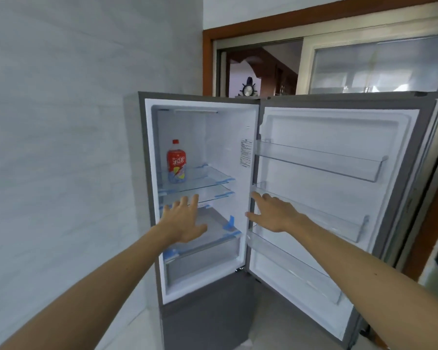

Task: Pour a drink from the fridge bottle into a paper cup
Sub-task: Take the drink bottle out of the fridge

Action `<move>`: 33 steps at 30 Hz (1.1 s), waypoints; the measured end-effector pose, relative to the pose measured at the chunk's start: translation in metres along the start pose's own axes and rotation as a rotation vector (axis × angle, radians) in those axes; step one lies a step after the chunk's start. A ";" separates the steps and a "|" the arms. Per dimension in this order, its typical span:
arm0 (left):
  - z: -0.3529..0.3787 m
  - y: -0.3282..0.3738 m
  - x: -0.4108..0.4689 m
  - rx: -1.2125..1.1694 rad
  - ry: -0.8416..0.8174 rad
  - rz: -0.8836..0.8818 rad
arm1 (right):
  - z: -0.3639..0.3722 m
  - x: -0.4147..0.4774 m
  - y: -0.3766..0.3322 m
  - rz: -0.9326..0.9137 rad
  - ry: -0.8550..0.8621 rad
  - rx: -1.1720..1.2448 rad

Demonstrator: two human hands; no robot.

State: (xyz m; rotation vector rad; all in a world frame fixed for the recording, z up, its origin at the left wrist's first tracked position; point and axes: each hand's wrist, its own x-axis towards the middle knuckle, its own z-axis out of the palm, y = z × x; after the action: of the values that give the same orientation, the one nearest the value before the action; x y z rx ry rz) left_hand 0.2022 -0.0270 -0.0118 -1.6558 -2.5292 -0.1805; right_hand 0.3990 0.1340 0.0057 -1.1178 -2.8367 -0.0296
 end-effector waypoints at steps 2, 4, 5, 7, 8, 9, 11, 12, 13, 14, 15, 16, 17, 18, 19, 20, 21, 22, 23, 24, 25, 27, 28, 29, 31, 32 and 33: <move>-0.001 -0.021 -0.015 0.007 -0.007 -0.037 | 0.005 0.003 -0.024 -0.037 -0.002 0.025; -0.001 -0.040 -0.025 0.008 -0.013 -0.067 | 0.010 0.005 -0.045 -0.069 -0.003 0.032; 0.000 -0.048 -0.028 0.009 -0.014 -0.078 | 0.012 0.006 -0.053 -0.084 -0.008 0.028; 0.003 -0.063 -0.031 0.004 -0.007 -0.097 | 0.016 0.011 -0.066 -0.111 -0.017 0.022; 0.004 -0.068 -0.030 0.005 -0.002 -0.106 | 0.017 0.014 -0.071 -0.120 -0.016 0.023; 0.006 -0.072 -0.030 0.012 0.002 -0.116 | 0.018 0.018 -0.075 -0.131 -0.009 0.025; 0.008 -0.078 -0.025 0.033 0.005 -0.132 | 0.018 0.029 -0.082 -0.150 0.009 0.028; 0.008 -0.081 -0.022 0.036 0.006 -0.138 | 0.018 0.034 -0.084 -0.157 0.013 0.034; 0.009 -0.082 -0.018 0.037 0.009 -0.143 | 0.019 0.040 -0.085 -0.164 0.017 0.041; 0.010 -0.083 -0.013 0.040 0.010 -0.149 | 0.020 0.047 -0.085 -0.175 0.024 0.046; 0.011 -0.084 -0.007 0.046 0.009 -0.152 | 0.021 0.053 -0.085 -0.185 0.029 0.046; 0.012 -0.084 -0.001 0.053 0.008 -0.155 | 0.023 0.061 -0.084 -0.194 0.032 0.047; 0.014 -0.083 0.006 0.056 0.008 -0.159 | 0.024 0.069 -0.082 -0.199 0.030 0.048; 0.016 -0.082 0.014 0.057 0.008 -0.162 | 0.026 0.079 -0.079 -0.203 0.026 0.048; 0.017 -0.081 0.023 0.055 0.007 -0.166 | 0.026 0.088 -0.075 -0.205 0.021 0.046; 0.018 -0.080 0.033 0.052 0.007 -0.172 | 0.028 0.098 -0.071 -0.207 0.017 0.044; 0.020 -0.078 0.046 0.048 0.014 -0.181 | 0.028 0.111 -0.064 -0.213 0.014 0.038; 0.021 -0.077 0.058 0.042 0.020 -0.186 | 0.027 0.123 -0.058 -0.217 0.011 0.031; 0.021 -0.076 0.065 0.033 0.025 -0.185 | 0.025 0.130 -0.054 -0.213 0.005 0.028; 0.023 -0.074 0.077 0.024 0.028 -0.187 | 0.023 0.141 -0.048 -0.217 -0.002 0.030; 0.025 -0.071 0.090 0.019 0.027 -0.192 | 0.022 0.154 -0.042 -0.226 -0.004 0.033; 0.029 -0.066 0.115 0.008 0.022 -0.207 | 0.020 0.180 -0.029 -0.247 0.001 0.040; 0.031 -0.065 0.127 0.007 0.025 -0.219 | 0.019 0.193 -0.023 -0.257 0.003 0.046; 0.033 -0.064 0.138 0.009 0.032 -0.233 | 0.019 0.206 -0.017 -0.268 0.003 0.053; 0.037 -0.063 0.159 0.010 0.044 -0.261 | 0.020 0.230 -0.006 -0.289 0.003 0.065; 0.038 -0.062 0.168 0.012 0.043 -0.272 | 0.021 0.240 -0.001 -0.299 0.003 0.068; 0.040 -0.061 0.176 0.014 0.038 -0.281 | 0.023 0.250 0.004 -0.308 0.002 0.070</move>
State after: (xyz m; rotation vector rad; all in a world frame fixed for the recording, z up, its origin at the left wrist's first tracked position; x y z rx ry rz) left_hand 0.0748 0.1141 -0.0253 -1.2722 -2.7157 -0.2149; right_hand 0.2183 0.3076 0.0060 -0.6596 -2.9531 0.0466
